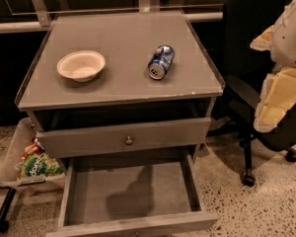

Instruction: Place pepsi can into middle drawer

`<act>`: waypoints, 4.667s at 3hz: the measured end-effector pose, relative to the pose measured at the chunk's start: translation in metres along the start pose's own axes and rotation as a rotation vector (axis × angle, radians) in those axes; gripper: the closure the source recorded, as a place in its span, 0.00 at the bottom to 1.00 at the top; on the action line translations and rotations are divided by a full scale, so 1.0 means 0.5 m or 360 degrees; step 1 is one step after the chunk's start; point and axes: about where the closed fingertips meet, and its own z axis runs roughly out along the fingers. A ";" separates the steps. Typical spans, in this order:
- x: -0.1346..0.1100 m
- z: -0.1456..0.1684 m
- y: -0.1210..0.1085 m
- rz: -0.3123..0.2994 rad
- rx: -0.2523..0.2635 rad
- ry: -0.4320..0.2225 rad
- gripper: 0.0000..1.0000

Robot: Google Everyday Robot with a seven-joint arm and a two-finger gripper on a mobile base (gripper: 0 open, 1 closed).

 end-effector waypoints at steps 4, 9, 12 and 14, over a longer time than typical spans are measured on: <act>-0.085 0.061 -0.130 0.0288 -0.0053 0.0116 0.00; -0.239 0.192 -0.301 0.0868 -0.0131 -0.0103 0.00; -0.244 0.279 -0.366 0.1069 -0.0097 -0.0053 0.00; -0.252 0.305 -0.391 0.1129 -0.0079 -0.0023 0.00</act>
Offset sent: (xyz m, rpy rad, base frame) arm 0.0094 0.0017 0.0014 -0.0184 0.0145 -0.0597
